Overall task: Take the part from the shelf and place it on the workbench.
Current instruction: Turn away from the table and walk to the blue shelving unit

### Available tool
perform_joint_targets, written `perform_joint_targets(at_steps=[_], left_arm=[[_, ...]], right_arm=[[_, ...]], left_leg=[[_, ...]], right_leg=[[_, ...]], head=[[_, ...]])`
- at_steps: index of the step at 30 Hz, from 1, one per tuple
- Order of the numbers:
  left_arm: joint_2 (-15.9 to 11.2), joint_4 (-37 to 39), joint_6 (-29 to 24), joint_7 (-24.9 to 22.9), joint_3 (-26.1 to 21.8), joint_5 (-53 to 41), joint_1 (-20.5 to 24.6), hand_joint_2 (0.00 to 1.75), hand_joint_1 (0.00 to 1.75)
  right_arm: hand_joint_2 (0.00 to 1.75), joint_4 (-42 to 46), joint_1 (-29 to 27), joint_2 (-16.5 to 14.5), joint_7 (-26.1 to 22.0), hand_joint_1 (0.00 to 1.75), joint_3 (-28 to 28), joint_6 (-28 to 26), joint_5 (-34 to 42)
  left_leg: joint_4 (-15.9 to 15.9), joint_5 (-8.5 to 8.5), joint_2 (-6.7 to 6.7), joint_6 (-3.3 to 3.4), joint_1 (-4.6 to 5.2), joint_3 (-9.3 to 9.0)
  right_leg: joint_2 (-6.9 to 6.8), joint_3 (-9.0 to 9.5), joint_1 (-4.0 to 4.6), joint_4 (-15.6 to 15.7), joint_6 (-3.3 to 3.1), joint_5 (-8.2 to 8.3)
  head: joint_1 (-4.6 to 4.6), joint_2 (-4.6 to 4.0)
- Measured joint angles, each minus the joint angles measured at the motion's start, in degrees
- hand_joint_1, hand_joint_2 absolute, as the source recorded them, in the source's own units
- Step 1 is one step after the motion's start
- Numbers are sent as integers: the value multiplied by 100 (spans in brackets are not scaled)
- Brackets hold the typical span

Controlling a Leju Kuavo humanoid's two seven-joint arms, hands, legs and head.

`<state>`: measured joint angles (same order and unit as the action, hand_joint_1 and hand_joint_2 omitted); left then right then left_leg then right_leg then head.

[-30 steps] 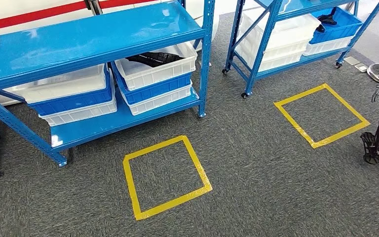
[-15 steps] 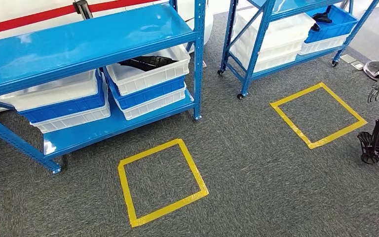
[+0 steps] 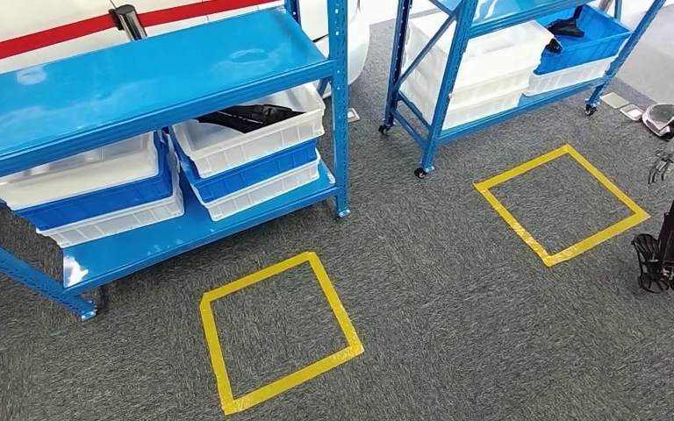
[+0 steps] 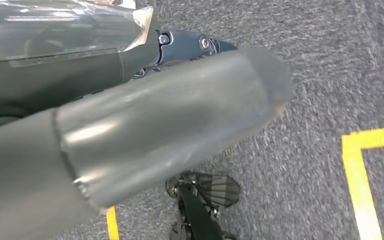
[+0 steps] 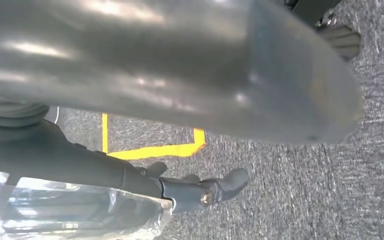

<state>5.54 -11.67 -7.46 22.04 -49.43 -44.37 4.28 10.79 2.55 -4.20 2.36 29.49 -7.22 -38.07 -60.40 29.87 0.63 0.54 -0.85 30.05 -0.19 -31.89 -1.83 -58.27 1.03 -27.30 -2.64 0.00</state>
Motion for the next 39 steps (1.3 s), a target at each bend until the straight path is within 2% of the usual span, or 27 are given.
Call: perform_joint_targets(at_steps=[3, 4, 5, 6, 7, 8, 9, 10, 12, 14, 16, 18, 19, 20, 21, 23, 24, 25, 26, 28, 30, 32, 34, 35, 36, 37, 39], left_arm=[[2, -1, -1, 1, -3, -3, 6, 0, 0], [2, -1, -1, 1, -4, -5, 3, 0, 0], [3, -1, -2, 2, -6, -6, -1, 0, 0], [4, -1, -4, 4, -7, -7, -3, 0, 0], [4, -1, -7, 6, -8, -8, -5, 0, 0], [0, -2, -9, 10, -10, -10, -5, 0, 0], [-8, -3, -10, 13, -12, -14, -1, 0, 0], [-15, -5, -11, 18, -15, -18, 3, 0, 0], [-34, -10, -18, 24, -24, -24, 9, 0, 0], [-42, -11, -26, 27, -41, -25, 5, 0, 0], [-37, -11, -27, 29, -57, -26, 7, 0, 0], [-28, -10, -27, 30, -68, -32, 15, 0, 0], [-23, -10, -26, 30, -73, -37, 17, 0, 0], [-15, -9, -26, 30, -77, -43, 15, 0, 0], [-8, -9, -25, 30, -80, -48, 12, 0, 0], [-1, -9, -25, 32, -87, -55, 7, 0, 0], [-4, -9, -26, 33, -92, -57, 7, 0, 0], [-8, -9, -26, 37, -97, -60, 8, 0, 0], [-13, -9, -27, 40, -102, -63, 10, 0, 0], [-16, -10, -27, 48, -109, -71, 15, 0, 0], [-14, -11, -26, 58, -112, -84, 18, 0, 0], [-13, -11, -25, 68, -113, -94, 20, 0, 0], [-15, -10, -25, 71, -114, -94, 14, 0, 0], [-16, -10, -25, 71, -115, -96, 10, 0, 0], [-16, -9, -25, 71, -115, -99, 6, 0, 0], [-17, -9, -25, 71, -115, -102, 5, 0, 0], [-28, -9, -25, 70, -116, -105, 6, 0, 0]], right_arm=[[0, 1, 10, 1, -3, 0, -1, -13, -17], [0, 1, 8, 1, -3, 0, -2, -17, -29], [0, 1, 5, 2, -4, 0, -2, -21, -44], [0, 1, 3, 2, -6, 0, -2, -22, -61], [0, 1, 6, 2, -10, 0, -2, -23, -74], [0, 0, 10, -3, -14, 0, -2, -24, -85], [0, -1, 13, -15, -17, 0, -3, -24, -94], [0, -1, 21, -28, -19, 0, -4, -27, -101], [0, -1, 40, -53, -26, 0, -7, -34, -114], [0, 4, 54, -57, -36, 0, -9, -38, -141], [0, 7, 59, -55, -45, 0, -14, -38, -180], [0, 7, 64, -46, -50, 0, -17, -38, -200], [0, 7, 57, -40, -51, 0, -17, -38, -203], [0, 7, 47, -33, -51, 0, -18, -38, -205], [0, 7, 36, -27, -51, 0, -19, -38, -208], [0, 7, 25, -19, -55, 0, -20, -40, -211], [0, 5, 26, -22, -60, 0, -20, -41, -212], [0, 4, 31, -25, -68, 0, -21, -43, -213], [0, 2, 33, -27, -76, 0, -21, -44, -213], [0, 1, 35, -27, -86, 0, -22, -48, -221], [0, 1, 31, -27, -87, 0, -22, -52, -239], [0, 1, 32, -28, -88, 0, -24, -57, -252], [0, 1, 31, -28, -88, 0, -24, -61, -256], [0, 1, 28, -28, -87, 0, -24, -64, -256], [0, 1, 26, -29, -87, 0, -24, -68, -256], [0, 1, 24, -31, -87, 0, -24, -73, -257], [0, 0, 27, -45, -87, 0, -24, -85, -260]], left_leg=[[-1058, 407, -17, -75, -14, 658], [-1319, 498, -19, -80, -14, 860], [-1408, 482, -19, -66, -12, 983], [-1279, 335, -20, -36, -5, 994], [-954, 89, -24, 21, 11, 899], [-546, -175, -27, 104, 42, 755], [-221, -314, -30, 184, 83, 628], [10, -376, -43, 255, 127, 537], [121, -316, -68, 341, 192, 490], [291, -422, -82, 393, 177, 360], [471, -502, -71, 421, 131, 195], [516, -486, -60, 416, 121, 130], [514, -467, -61, 400, 120, 116], [510, -441, -67, 380, 117, 96], [504, -412, -73, 357, 108, 68], [466, -328, -83, 287, 83, 4], [428, -266, -85, 241, 84, -10], [394, -206, -85, 195, 90, -18], [370, -157, -83, 155, 99, -20], [359, -107, -80, 100, 89, -33], [224, -15, -78, 41, 54, 7], [-337, 260, -78, -27, 26, 283], [-1134, 538, -77, -65, 16, 761], [-1364, 540, -77, -68, 14, 944], [-1371, 415, -77, -58, 13, 1025], [-1148, 180, -78, -34, 14, 989], [-375, -318, -78, 51, 32, 705]], right_leg=[[15, 32, 31, 6, -83, -44], [20, 46, 49, 6, -106, -61], [27, 68, 70, 6, -127, -81], [36, 99, 92, 7, -144, -100], [47, 136, 115, 10, -155, -122], [58, 155, 125, 14, -166, -143], [71, 183, 144, 18, -164, -164], [76, 196, 149, 22, -153, -185], [84, 214, 146, 47, -107, -214], [78, 250, 163, 40, -68, -252], [70, 147, 188, -284, -76, -417], [66, -248, 162, -999, -89, -709], [65, -454, 144, -1314, -67, -803], [64, -585, 121, -1470, -20, -811], [61, -605, 95, -1401, 48, -711], [39, -354, 37, -682, 204, -294], [21, -209, 23, -317, 240, -111], [8, -93, 17, -64, 228, 4], [-1, -37, 24, 47, 183, 44], [9, -3, 34, 42, 63, 20], [19, 30, 11, 55, -7, 1], [22, 77, 4, 64, -72, -36], [21, 122, 17, 62, -125, -87], [25, 152, 23, 62, -135, -115], [33, 192, 28, 62, -137, -148], [45, 245, 33, 63, -131, -185], [65, 347, 46, 72, -112, -259]], head=[[1, 0], [1, 0], [1, 0], [1, 0], [1, 0], [0, 0], [-5, 0], [-8, 0], [-10, 1], [-9, 2], [-17, 1], [-22, 0], [-22, 0], [-23, 0], [-24, 0], [-26, 0], [-28, 0], [-26, 0], [-24, 0], [-16, 0], [-15, 2], [-13, 2], [-11, 2], [-11, 2], [-10, 2], [-11, 2], [-13, 2]])
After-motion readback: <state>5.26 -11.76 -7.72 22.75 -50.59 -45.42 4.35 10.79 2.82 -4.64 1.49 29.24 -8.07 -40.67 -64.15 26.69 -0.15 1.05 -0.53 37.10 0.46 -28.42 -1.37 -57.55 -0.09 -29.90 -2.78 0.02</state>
